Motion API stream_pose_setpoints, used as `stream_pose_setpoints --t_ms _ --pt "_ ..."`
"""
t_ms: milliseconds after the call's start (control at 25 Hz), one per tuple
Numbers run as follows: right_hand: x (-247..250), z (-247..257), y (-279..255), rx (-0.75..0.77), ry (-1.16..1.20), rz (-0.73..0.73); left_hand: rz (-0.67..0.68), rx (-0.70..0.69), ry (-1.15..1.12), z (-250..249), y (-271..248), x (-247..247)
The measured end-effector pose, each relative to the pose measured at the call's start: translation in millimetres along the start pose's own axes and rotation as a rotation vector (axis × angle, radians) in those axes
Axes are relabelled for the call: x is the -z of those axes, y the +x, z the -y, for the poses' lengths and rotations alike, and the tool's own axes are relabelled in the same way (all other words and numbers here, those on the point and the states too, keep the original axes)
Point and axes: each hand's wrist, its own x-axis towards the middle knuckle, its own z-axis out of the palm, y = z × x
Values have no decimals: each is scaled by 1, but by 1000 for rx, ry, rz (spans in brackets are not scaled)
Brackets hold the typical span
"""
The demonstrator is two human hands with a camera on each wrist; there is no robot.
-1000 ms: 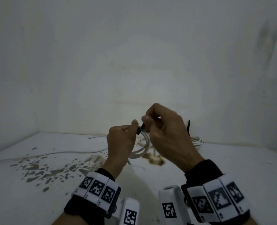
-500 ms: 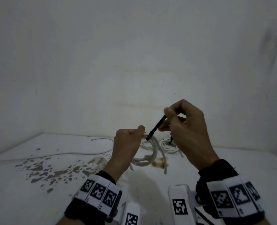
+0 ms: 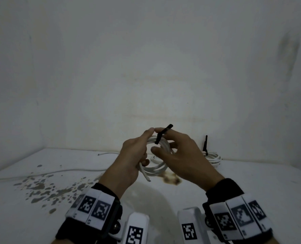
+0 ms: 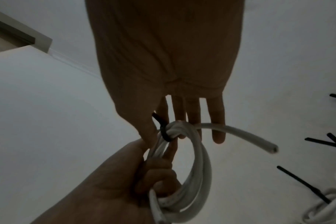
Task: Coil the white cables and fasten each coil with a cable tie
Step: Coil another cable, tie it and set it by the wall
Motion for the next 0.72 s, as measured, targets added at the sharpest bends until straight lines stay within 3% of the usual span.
stream_pose_setpoints --t_ms 400,600,720 --pt "-14 -3 4 107 104 -194 64 -4 -112 -4 -9 -8" --pt "-21 0 2 26 294 -246 -42 29 -306 2 -10 -18" --pt "-20 3 0 -78 432 -220 -33 15 -336 4 -12 -21"
